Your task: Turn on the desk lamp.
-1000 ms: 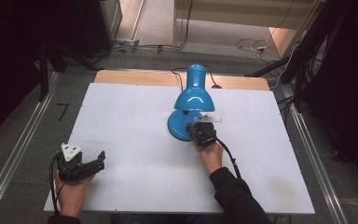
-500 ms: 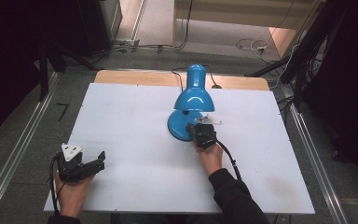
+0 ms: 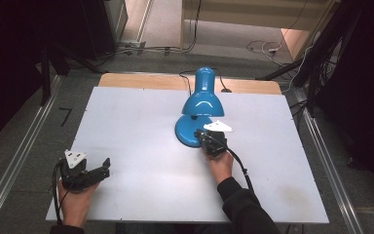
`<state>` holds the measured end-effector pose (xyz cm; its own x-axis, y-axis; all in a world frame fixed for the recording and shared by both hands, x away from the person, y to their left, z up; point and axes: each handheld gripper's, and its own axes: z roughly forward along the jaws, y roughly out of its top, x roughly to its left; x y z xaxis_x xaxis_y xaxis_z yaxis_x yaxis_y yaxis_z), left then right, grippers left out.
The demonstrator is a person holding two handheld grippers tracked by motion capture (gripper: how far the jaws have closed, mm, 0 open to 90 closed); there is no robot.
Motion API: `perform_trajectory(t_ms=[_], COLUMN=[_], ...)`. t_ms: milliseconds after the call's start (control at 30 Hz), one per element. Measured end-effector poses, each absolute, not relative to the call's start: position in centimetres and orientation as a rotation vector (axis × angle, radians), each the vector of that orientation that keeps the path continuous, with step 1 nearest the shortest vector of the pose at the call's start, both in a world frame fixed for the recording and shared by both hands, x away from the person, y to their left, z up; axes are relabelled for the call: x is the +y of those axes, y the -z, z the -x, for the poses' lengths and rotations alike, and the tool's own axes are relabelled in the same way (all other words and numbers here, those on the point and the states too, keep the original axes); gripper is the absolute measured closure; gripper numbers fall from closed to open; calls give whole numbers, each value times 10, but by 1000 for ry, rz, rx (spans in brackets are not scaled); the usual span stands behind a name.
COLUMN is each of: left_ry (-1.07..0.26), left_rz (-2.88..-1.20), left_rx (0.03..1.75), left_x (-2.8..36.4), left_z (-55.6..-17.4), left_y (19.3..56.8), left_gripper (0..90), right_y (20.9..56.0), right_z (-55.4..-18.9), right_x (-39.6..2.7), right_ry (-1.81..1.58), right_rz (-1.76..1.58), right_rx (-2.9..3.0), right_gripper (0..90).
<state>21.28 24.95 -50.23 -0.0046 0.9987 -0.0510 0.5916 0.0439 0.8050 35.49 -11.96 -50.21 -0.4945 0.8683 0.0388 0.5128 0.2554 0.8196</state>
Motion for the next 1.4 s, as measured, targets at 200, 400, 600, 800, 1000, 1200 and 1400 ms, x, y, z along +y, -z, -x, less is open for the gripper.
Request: perform_trajectory(t_ms=[200, 400, 600, 800, 1000, 1200, 1400], left_ry=[-796, -794, -791, -790, -791, -791, -791], left_rz=[-1621, -1616, -1617, -1617, -1616, -1625, -1626], left_rx=[1668, 1675, 1672, 1672, 1679, 1678, 1675], left_x=[248, 250, 250, 248, 249, 248, 248], left_z=[-213, -214, -214, -213, -213, -213, -213], left_y=[502, 503, 503, 503, 504, 504, 504], left_gripper=[108, 114, 114, 114, 114, 114, 114], right_y=[500, 496, 485, 478, 474, 469, 467], right_z=[-354, -356, -353, -351, -347, -339, -331], right_x=[-118, -127, -140, -151, -157, -165, -173], right_ry=[-1110, -1140, -1199, -1206, -1166, -1170, -1141], right_rz=[-1234, -1257, -1249, -1226, -1157, -1111, -1077], right_rx=[2138, 2181, 2190, 2213, 2305, 2331, 2320], right_gripper=[882, 880, 829, 676, 331, 243, 221])
